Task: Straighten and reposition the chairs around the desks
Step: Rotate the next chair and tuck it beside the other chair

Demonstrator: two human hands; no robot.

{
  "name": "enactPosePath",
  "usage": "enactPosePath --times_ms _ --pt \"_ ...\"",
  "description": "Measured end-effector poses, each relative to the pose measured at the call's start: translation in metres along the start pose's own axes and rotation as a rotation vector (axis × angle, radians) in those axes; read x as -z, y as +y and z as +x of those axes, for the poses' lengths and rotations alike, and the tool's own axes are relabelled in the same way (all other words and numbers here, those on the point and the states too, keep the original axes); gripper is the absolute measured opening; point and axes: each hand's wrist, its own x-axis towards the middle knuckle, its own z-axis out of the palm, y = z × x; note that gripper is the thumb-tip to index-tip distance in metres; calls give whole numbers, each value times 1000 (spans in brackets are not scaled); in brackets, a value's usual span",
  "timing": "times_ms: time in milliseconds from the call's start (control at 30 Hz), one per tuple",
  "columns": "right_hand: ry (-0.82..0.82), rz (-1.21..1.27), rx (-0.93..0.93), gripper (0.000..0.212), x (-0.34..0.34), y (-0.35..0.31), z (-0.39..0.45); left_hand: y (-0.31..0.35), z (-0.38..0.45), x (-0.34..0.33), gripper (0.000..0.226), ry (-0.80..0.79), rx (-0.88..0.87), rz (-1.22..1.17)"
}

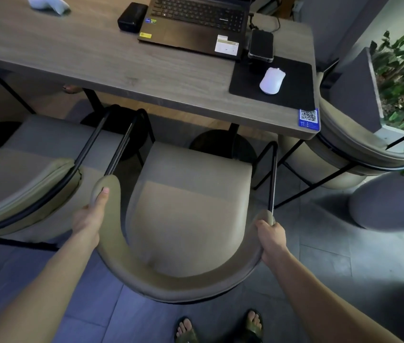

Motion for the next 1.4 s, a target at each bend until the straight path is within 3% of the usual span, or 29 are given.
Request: enactPosePath --times_ms 133,267,400,467,567,633,733,867,967,1067,1233,1400 --pt "38 3 1 28 -1 2 2 0 0 -3 87 12 -18 27" --pt "53 -40 -26 42 0 -1 0 6 -8 1 87 -46 -20 97" --pt "134 -118 -54 80 0 -11 -14 12 -18 18 84 -133 -50 237" --pt "213 -246 55 94 -2 -16 -28 16 -21 34 80 -129 -96 271" --pt "276 -420 324 92 -18 -22 -53 31 -16 58 63 -37 -215 363" --pt "237 -492 415 86 -35 -29 -69 44 -9 73 47 15 -296 379" --pt "82 -527 394 74 -69 -37 -95 60 12 95 36 66 -411 417" --pt "-197 -518 444 62 -131 -42 -138 75 52 120 49 58 -501 698" --pt "-409 -575 490 63 -190 -43 -169 83 87 131 68 -93 -513 827" --pt "-514 -505 331 72 -249 -47 -192 87 122 138 86 -389 -384 702" --pt "-449 -297 164 67 -306 -50 -204 90 151 130 92 -590 -317 606" --pt "-396 -367 178 82 -322 -48 -198 95 167 115 79 -629 -321 647"
